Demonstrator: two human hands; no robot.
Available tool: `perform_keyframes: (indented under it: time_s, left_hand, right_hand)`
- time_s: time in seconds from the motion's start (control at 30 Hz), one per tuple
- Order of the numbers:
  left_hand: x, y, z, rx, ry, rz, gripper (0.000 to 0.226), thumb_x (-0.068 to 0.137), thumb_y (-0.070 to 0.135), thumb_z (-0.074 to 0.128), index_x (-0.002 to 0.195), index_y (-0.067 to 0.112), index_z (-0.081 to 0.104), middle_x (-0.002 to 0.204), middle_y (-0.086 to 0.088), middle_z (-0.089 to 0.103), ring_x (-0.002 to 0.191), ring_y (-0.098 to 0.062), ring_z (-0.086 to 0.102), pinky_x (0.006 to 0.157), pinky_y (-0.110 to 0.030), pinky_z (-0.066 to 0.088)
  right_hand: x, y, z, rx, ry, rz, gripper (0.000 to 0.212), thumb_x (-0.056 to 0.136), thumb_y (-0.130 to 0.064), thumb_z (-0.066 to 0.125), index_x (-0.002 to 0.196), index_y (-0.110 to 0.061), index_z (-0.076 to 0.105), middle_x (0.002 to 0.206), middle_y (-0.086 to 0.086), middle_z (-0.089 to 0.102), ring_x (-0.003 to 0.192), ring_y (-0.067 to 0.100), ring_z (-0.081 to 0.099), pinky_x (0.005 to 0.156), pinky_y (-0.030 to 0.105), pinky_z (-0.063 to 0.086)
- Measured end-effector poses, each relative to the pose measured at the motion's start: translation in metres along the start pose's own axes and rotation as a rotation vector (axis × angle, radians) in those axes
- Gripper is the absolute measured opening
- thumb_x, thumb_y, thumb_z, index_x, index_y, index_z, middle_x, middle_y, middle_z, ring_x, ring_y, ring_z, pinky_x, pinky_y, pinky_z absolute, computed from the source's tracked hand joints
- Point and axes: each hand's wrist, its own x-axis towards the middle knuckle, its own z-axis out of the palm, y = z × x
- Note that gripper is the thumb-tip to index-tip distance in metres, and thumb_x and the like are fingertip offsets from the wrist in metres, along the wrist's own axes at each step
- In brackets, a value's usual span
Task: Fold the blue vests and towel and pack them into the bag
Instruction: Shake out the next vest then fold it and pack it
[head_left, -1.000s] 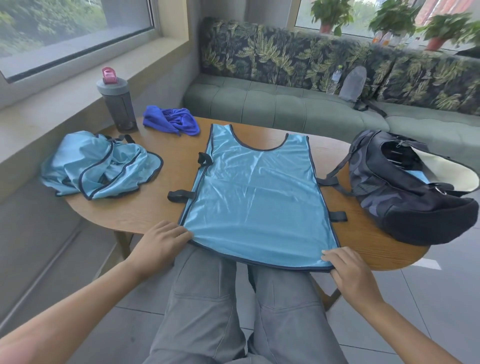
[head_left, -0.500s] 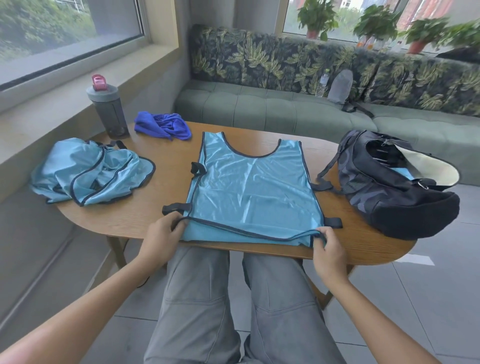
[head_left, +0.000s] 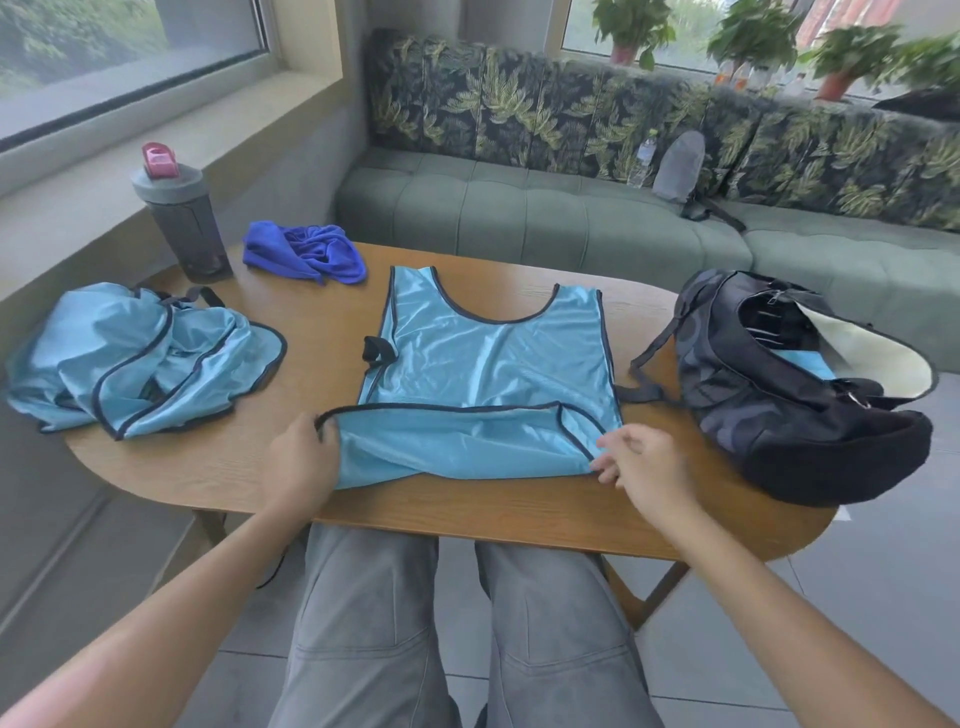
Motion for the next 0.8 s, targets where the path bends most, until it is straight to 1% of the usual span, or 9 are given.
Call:
perform_keyframes:
  time_s: [0.03,0.1,0.2,0.3,0.4,0.47,0.53,0.67,0.8]
  left_hand:
    - [-0.001,-0.005,0.005,0.042,0.006,0.019,0.024,0.101,0.033,0.046,0.078,0.025,0.047,0.072,-0.005,0.058,0.069,-0.033,0.059,0.069,-0.047,0.053]
    - [-0.002,-0.015,0.014,0.129,0.005,0.087,0.023,0.099,0.041,0.039,0.080,0.027,0.039,0.069,-0.005,0.056,0.064,-0.034,0.057,0.065,-0.048,0.053]
    - [-0.010,-0.010,0.016,0.263,0.055,0.160,0.024,0.098,0.043,0.037,0.088,0.021,0.040,0.064,-0.010,0.057,0.057,-0.037,0.059,0.058,-0.047,0.053]
    - [-0.024,0.006,0.008,0.378,0.079,0.186,0.020,0.102,0.029,0.050,0.094,0.011,0.048,0.065,-0.015,0.061,0.060,-0.041,0.063,0.055,-0.045,0.050]
    - [-0.026,0.008,0.008,0.404,0.093,0.175,0.018,0.101,0.025,0.054,0.094,0.009,0.050,0.064,-0.016,0.061,0.059,-0.042,0.063,0.054,-0.042,0.046]
    - [-0.025,0.006,0.010,0.405,0.104,0.180,0.018,0.100,0.024,0.056,0.093,0.008,0.051,0.062,-0.016,0.060,0.057,-0.042,0.063,0.053,-0.039,0.041]
    - [-0.024,0.005,0.011,0.398,0.111,0.186,0.017,0.099,0.023,0.058,0.092,0.009,0.051,0.060,-0.014,0.058,0.055,-0.041,0.062,0.052,-0.037,0.038]
    - [-0.022,0.002,0.012,0.389,0.111,0.174,0.019,0.097,0.023,0.061,0.089,0.011,0.047,0.057,-0.009,0.053,0.054,-0.040,0.060,0.052,-0.036,0.038]
    - [-0.021,-0.001,0.014,0.388,0.078,0.159,0.018,0.100,0.028,0.054,0.090,0.015,0.045,0.061,-0.003,0.050,0.060,-0.039,0.061,0.056,-0.039,0.044]
  right_hand:
    - [-0.020,0.010,0.013,-0.050,-0.115,-0.035,0.013,0.099,-0.020,0.059,0.097,-0.018,0.072,0.084,-0.008,0.076,0.079,0.010,0.070,0.067,0.018,0.053]
    - [-0.052,0.029,0.033,-0.230,-0.285,-0.198,0.022,0.099,-0.027,0.061,0.119,-0.030,0.069,0.116,-0.018,0.068,0.107,-0.001,0.061,0.093,0.017,0.048]
    - [-0.042,0.057,0.037,-0.333,-0.250,-0.352,0.043,0.101,-0.028,0.059,0.143,-0.024,0.054,0.143,-0.015,0.050,0.136,0.000,0.039,0.117,0.027,0.028]
    - [-0.014,0.069,0.017,-0.331,-0.064,-0.218,0.051,0.099,-0.023,0.062,0.148,-0.015,0.047,0.149,-0.001,0.047,0.138,0.010,0.038,0.119,0.035,0.028]
    - [0.002,0.065,-0.003,-0.201,0.089,-0.123,0.044,0.099,-0.019,0.060,0.142,-0.019,0.051,0.137,-0.002,0.053,0.121,0.014,0.054,0.106,0.042,0.047]
    - [0.007,0.056,-0.008,-0.213,0.197,-0.132,0.033,0.099,-0.018,0.059,0.132,-0.020,0.057,0.123,-0.005,0.056,0.109,0.016,0.058,0.096,0.048,0.053]
    - [0.016,0.044,-0.007,-0.276,0.241,-0.237,0.027,0.098,-0.016,0.060,0.125,-0.017,0.060,0.117,-0.005,0.058,0.108,0.020,0.058,0.096,0.047,0.052]
    - [0.044,0.005,0.003,-0.426,0.081,-0.409,0.034,0.100,-0.025,0.059,0.132,-0.014,0.056,0.130,0.002,0.059,0.125,0.022,0.052,0.100,0.035,0.045]
    - [0.080,-0.021,0.027,-0.712,-0.244,-0.206,0.073,0.096,-0.056,0.057,0.152,-0.016,0.032,0.152,0.004,0.040,0.140,0.023,0.037,0.107,0.040,0.040]
